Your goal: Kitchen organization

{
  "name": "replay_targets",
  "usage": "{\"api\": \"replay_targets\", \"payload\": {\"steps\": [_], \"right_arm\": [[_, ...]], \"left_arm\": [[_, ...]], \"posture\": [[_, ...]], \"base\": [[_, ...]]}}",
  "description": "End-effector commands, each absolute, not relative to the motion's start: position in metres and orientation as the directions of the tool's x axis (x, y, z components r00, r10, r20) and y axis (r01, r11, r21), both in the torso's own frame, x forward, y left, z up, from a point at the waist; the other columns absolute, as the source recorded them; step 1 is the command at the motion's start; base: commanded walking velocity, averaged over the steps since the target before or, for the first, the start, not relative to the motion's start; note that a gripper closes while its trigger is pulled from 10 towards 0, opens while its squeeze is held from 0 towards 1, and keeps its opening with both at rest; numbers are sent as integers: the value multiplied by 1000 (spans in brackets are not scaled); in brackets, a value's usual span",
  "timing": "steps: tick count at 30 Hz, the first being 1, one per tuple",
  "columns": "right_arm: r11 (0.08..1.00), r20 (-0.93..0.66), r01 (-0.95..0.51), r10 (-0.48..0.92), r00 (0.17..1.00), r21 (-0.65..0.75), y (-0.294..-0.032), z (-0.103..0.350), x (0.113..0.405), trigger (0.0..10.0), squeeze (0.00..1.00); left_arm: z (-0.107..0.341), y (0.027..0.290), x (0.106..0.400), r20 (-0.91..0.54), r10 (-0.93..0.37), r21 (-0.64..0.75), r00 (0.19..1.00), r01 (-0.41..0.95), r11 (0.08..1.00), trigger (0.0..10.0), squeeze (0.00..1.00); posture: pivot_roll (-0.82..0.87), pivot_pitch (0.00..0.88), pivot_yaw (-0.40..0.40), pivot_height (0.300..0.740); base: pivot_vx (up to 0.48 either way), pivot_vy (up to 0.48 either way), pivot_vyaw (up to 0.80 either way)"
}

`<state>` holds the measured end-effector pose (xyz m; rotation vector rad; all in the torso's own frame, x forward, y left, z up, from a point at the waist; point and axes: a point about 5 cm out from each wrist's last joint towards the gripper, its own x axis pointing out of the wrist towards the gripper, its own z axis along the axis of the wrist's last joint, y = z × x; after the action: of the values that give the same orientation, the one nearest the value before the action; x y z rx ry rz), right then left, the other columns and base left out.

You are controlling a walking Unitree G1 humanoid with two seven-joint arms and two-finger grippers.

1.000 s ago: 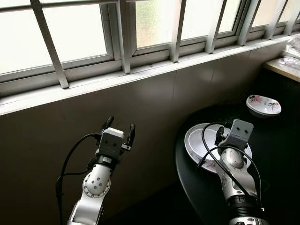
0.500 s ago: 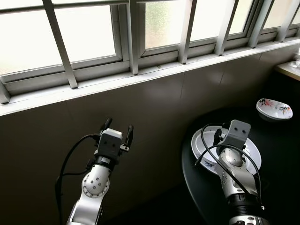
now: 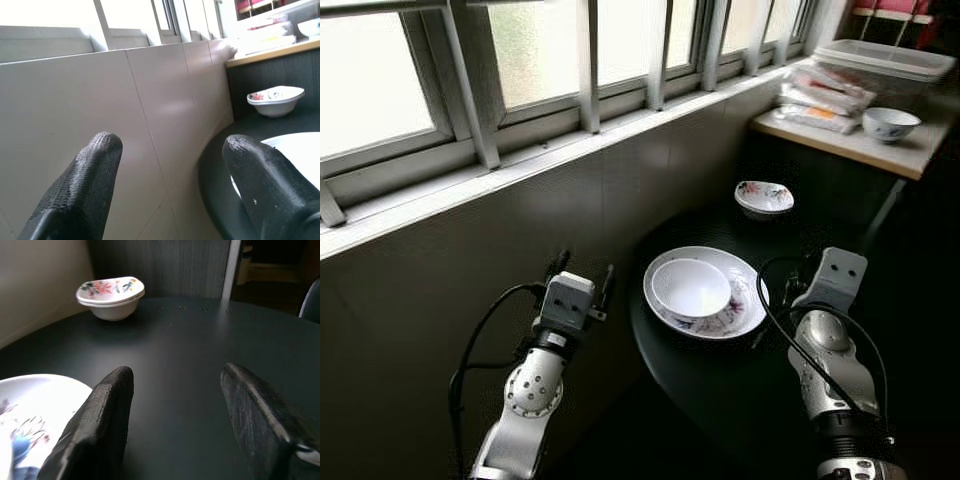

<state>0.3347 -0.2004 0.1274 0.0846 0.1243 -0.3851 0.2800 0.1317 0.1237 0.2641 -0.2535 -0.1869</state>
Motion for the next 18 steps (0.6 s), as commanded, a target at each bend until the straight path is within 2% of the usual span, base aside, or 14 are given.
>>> {"api": "replay_targets", "payload": {"steps": [1, 6, 8, 11, 18], "right_arm": [[939, -159, 342, -331, 930, 46, -196, 123, 335, 10000, 0], [973, -174, 227, -217, 961, 37, -184, 120, 337, 10000, 0], [976, -186, 215, -206, 961, 30, -183, 117, 336, 10000, 0], [973, -196, 225, -210, 958, 57, -185, 115, 336, 10000, 0], [984, -185, 177, -171, 968, 18, -182, 117, 338, 10000, 0]], "left_arm": [[123, 131, 280, 222, -213, 285, 952, 145, 948, 10000, 0], [122, 131, 281, 219, -214, 287, 952, 146, 947, 10000, 0], [122, 130, 281, 216, -215, 289, 952, 148, 946, 10000, 0], [122, 130, 281, 215, -217, 291, 952, 149, 945, 10000, 0], [122, 131, 281, 213, -210, 293, 954, 142, 946, 10000, 0]], "posture": [[-44, 0, 12, 740], [-48, 0, 16, 740], [-47, 0, 15, 740], [-45, 0, 14, 740], [-45, 0, 14, 740]], "base": [[0, 0, 0], [0, 0, 0], [0, 0, 269], [0, 0, 800], [0, 0, 0]]}}
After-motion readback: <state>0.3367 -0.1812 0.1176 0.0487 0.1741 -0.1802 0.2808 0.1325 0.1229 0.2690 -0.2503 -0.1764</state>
